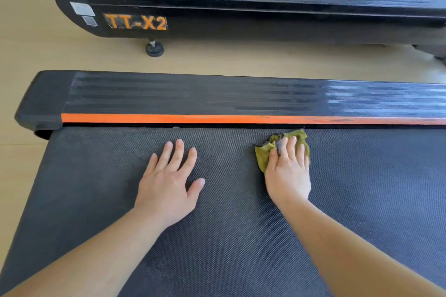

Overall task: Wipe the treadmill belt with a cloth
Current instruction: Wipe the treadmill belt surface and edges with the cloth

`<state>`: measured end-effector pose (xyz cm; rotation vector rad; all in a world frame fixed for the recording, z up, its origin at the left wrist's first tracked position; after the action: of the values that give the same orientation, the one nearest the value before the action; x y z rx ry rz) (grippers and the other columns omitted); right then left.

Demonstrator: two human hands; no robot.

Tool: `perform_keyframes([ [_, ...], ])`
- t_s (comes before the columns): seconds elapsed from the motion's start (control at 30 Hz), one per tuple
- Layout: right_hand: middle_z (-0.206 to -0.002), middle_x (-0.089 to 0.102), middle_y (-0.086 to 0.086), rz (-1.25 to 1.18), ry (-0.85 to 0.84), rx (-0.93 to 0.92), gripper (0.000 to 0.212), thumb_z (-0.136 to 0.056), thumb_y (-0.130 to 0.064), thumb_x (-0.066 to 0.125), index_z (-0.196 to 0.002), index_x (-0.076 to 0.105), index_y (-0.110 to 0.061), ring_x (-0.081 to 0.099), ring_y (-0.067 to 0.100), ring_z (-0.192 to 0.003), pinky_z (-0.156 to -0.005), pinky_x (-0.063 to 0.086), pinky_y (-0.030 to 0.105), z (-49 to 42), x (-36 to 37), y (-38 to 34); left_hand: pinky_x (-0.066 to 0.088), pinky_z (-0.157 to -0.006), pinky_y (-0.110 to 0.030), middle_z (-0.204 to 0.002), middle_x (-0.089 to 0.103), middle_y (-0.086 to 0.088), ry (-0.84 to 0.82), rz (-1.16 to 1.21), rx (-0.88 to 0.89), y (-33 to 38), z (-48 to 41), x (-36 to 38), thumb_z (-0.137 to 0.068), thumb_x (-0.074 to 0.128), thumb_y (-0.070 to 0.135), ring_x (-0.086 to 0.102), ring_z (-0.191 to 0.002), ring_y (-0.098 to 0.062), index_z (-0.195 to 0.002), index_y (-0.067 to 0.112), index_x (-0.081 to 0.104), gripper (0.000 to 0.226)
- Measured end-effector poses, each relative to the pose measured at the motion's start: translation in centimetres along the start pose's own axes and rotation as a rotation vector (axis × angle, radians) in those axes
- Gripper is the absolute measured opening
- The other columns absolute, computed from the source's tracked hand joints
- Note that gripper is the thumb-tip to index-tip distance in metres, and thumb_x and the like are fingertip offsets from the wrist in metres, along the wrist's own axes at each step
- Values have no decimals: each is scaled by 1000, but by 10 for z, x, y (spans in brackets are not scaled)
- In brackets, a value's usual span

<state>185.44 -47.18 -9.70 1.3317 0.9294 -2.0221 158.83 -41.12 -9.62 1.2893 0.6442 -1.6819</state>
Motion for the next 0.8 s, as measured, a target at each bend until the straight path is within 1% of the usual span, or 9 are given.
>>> perform_keyframes([
  [0.13, -165, 26, 0, 149, -17, -586, 58, -106, -43, 29, -156, 36, -16, 20, 21, -155, -126, 20, 42, 50, 30, -34, 10, -127, -49, -171, -5, -2, 20, 15, 15, -3, 1, 1, -95, 7, 72, -8, -157, -24, -163, 33, 4, 78],
  [0.2, -163, 30, -2, 268, -50, -727, 57, -104, -42, 35, -155, 39, -18, 26, 16, -152, -124, 27, 39, 34, 21, -16, 12, -127, -50, -171, -2, -2, 19, 31, 14, -4, 1, 2, -95, 9, 72, -4, -157, -24, -163, 33, 8, 78],
  [0.27, -164, 29, 1, 292, -21, -575, 54, -105, -33, 40, -156, 36, -16, 25, 17, -153, -125, 21, 36, 2, 2, 13, 11, -127, -50, -171, -3, -2, 16, 27, 17, -2, 1, 2, -96, 10, 72, -5, -157, -24, -163, 33, 7, 78],
  [0.37, -170, 13, 7, 190, -15, -116, 57, -108, -34, 28, -160, 22, -10, 8, 20, -157, -127, 10, 35, -29, -23, 37, 4, -127, -48, -170, -14, -1, -7, 10, 8, -2, 0, 2, -95, 6, 71, -14, -156, -23, -162, 34, -5, 77],
  [0.43, -169, 14, 11, 178, 5, -161, 57, -109, -33, 29, -159, 23, -7, 8, 24, -157, -127, 10, 37, -20, -18, 10, 2, -127, -48, -169, -16, -1, -19, 21, 7, -1, -1, -1, -96, 8, 71, -16, -156, -23, -162, 34, -6, 77],
  [0.57, -154, 45, 18, 173, -34, -624, 52, -100, -26, 53, -144, 51, 2, 40, 33, -145, -117, 38, 49, 32, 20, -55, -3, -127, -45, -168, -22, 3, -129, 103, 35, -4, -5, -9, -100, 28, 66, -21, -155, -20, -162, 36, -6, 77],
  [0.63, -153, 47, 14, 259, -14, -725, 57, -95, -26, 65, -144, 52, -2, 43, 28, -144, -117, 35, 44, 32, 17, -52, -2, -127, -43, -169, -18, 3, -131, 177, 59, -10, -5, -16, -100, 39, 59, -17, -155, -18, -163, 33, 1, 78],
  [0.7, -163, 33, 10, 373, 49, -638, 62, -97, -20, 58, -153, 39, -5, 29, 22, -152, -123, 22, 37, 10, 2, -28, 2, -128, -39, -171, -7, 0, -17, 246, 39, -21, 1, -22, -102, 46, 49, -9, -157, -18, -163, 25, 15, 73],
  [0.8, -171, 2, 5, 329, 17, -262, 60, -106, -22, 29, -162, 11, -10, -2, 18, -157, -127, 1, 35, -14, -18, -7, 4, -126, -33, -171, 3, -4, 107, 278, -32, -41, 20, -19, -102, 50, 41, -2, -157, -20, -160, 19, 26, 67],
])
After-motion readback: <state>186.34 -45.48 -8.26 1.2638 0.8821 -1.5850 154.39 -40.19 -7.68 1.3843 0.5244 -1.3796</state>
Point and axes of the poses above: each hand's wrist, its own z-axis away from the middle knuckle, its own x-axis out of the palm, y = z × x, the point moved 5 cm from there along -z, towards the middle knuckle
